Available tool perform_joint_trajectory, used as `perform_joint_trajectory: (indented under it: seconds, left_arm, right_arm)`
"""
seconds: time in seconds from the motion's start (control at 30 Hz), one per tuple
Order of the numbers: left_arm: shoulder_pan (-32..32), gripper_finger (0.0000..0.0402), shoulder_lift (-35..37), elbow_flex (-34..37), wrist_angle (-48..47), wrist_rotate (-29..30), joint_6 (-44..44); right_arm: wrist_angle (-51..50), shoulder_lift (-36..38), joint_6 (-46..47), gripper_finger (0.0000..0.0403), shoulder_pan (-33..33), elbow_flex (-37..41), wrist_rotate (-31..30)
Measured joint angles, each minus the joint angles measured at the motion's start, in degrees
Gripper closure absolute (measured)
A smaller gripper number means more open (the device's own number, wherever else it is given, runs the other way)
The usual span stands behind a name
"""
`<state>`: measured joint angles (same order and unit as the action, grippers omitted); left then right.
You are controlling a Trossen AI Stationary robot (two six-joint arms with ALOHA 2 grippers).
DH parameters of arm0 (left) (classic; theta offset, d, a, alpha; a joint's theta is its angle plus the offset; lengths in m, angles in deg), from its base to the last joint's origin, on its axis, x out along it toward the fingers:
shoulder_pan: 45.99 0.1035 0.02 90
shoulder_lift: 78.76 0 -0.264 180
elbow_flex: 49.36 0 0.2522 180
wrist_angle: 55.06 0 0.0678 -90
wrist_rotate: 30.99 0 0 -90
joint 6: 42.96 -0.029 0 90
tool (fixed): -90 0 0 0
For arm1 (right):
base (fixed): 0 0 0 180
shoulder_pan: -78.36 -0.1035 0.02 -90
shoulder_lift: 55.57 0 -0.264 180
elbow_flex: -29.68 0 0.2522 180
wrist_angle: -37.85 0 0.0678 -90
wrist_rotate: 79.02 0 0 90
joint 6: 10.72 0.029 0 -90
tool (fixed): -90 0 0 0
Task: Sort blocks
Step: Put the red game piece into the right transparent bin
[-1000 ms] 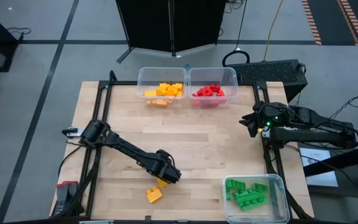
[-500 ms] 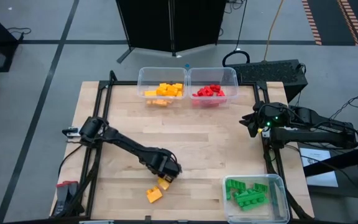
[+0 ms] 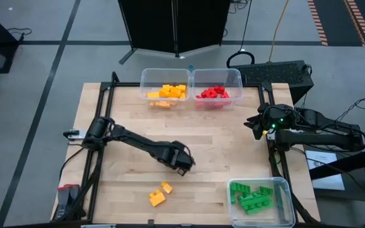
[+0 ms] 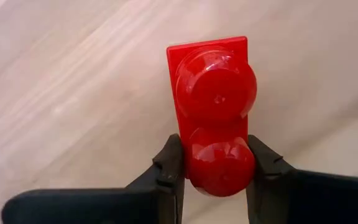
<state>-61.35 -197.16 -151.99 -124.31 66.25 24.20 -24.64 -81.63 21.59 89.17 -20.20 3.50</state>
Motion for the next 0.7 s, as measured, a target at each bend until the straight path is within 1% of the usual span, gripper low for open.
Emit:
perform_joint_trajectory:
  seconds: [0.13, 0.23, 0.37, 0.47, 0.57, 0.7]
  left_arm:
    - [3.16, 0.0330, 0.05, -4.57, -0.60, 0.70, -5.38]
    - [7.65, 0.0330, 0.07, -7.97, -0.56, 5.26, -9.79]
    - [13.77, 0.0330, 0.15, -13.67, 1.23, 9.55, -16.21]
    - [18.38, 0.0330, 0.18, -18.38, 5.85, 11.63, -21.64]
    - [22.41, 0.0330, 0.29, -22.66, 12.53, 14.46, -28.02]
    - [26.69, 0.0330, 0.38, -24.99, 24.12, 16.31, -34.82]
  right_arm:
    - [0.00, 0.01, 0.00, 0.0259, -0.01, 0.00, -0.01]
    - [-0.02, 0.02, 0.00, 0.0259, -0.02, 0.00, -0.01]
    - [-0.06, 0.02, -0.04, 0.0259, 0.00, 0.00, 0.01]
    - [-0.39, 0.02, -0.02, 0.0259, -0.02, 0.00, 0.01]
    - [-0.60, 0.02, 0.00, 0.0259, -0.01, 0.00, -0.01]
    - [-0.94, 0.00, 0.00, 0.0259, 0.00, 0.00, 0.01]
